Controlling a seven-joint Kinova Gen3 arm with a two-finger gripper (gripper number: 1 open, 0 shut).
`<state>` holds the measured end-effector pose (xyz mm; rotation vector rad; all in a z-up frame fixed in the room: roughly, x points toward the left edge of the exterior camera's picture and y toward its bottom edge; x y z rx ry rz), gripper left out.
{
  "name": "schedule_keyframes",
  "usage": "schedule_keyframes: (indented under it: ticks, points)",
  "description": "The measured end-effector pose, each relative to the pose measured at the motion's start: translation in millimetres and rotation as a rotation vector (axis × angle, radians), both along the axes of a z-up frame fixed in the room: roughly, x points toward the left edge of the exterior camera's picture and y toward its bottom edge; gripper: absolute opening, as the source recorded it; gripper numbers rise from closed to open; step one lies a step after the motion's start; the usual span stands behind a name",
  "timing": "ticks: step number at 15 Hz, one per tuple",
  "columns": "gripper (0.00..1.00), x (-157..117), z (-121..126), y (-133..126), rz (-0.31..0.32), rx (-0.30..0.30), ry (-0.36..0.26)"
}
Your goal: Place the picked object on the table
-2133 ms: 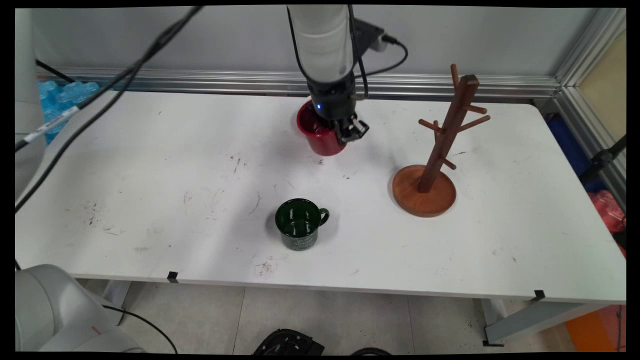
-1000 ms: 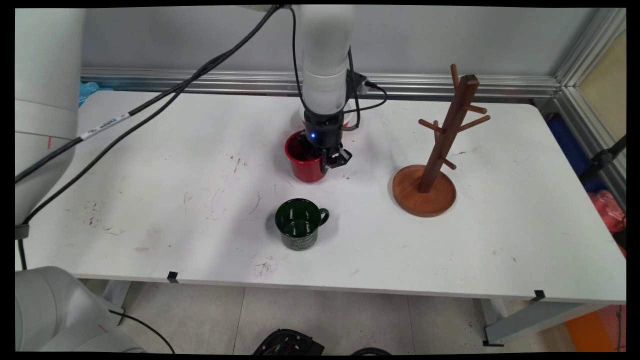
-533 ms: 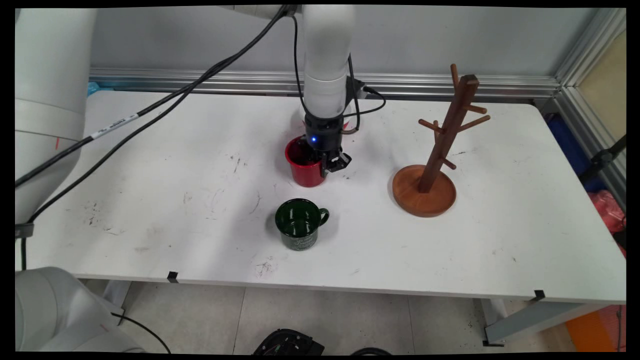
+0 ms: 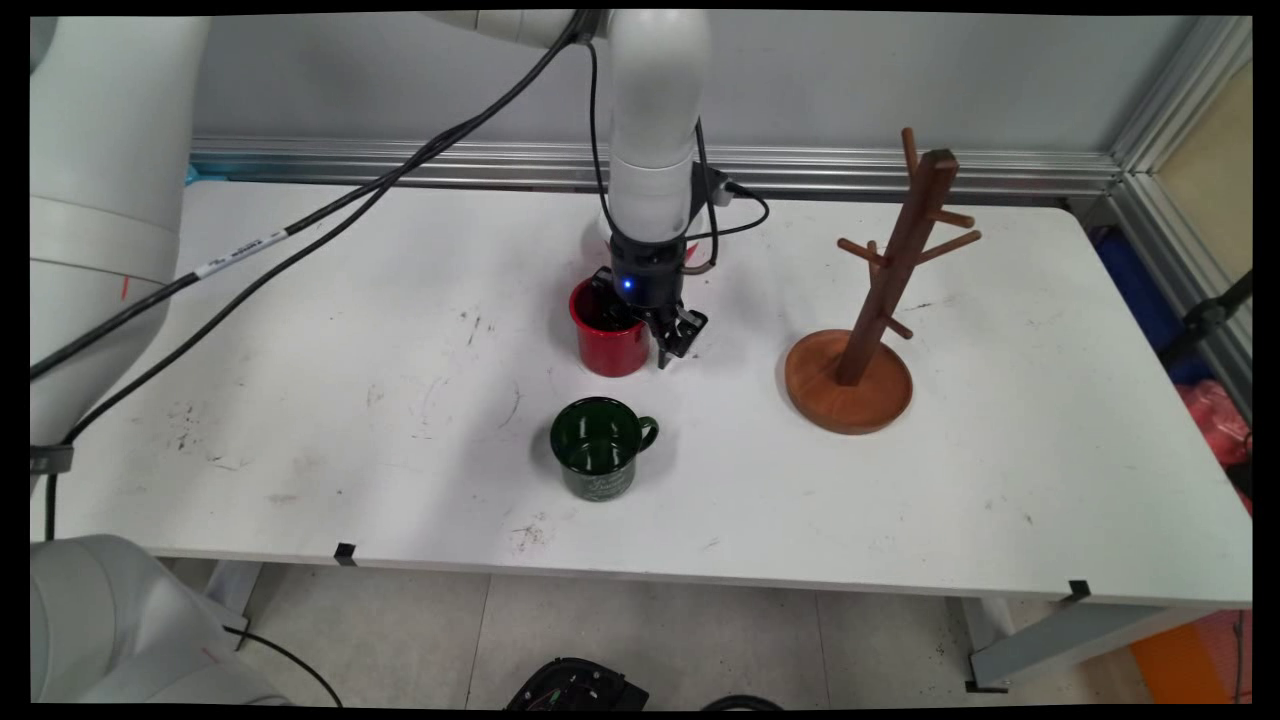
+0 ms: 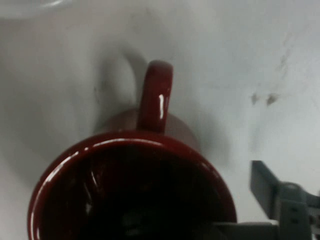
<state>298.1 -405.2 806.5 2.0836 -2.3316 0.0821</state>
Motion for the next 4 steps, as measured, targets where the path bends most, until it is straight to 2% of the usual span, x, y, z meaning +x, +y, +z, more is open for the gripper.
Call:
schedule_keyframes:
  ticks: [4]
  points:
    - [1.00,-0.6,2.2,1.0,-0.036,-0.019,0.004]
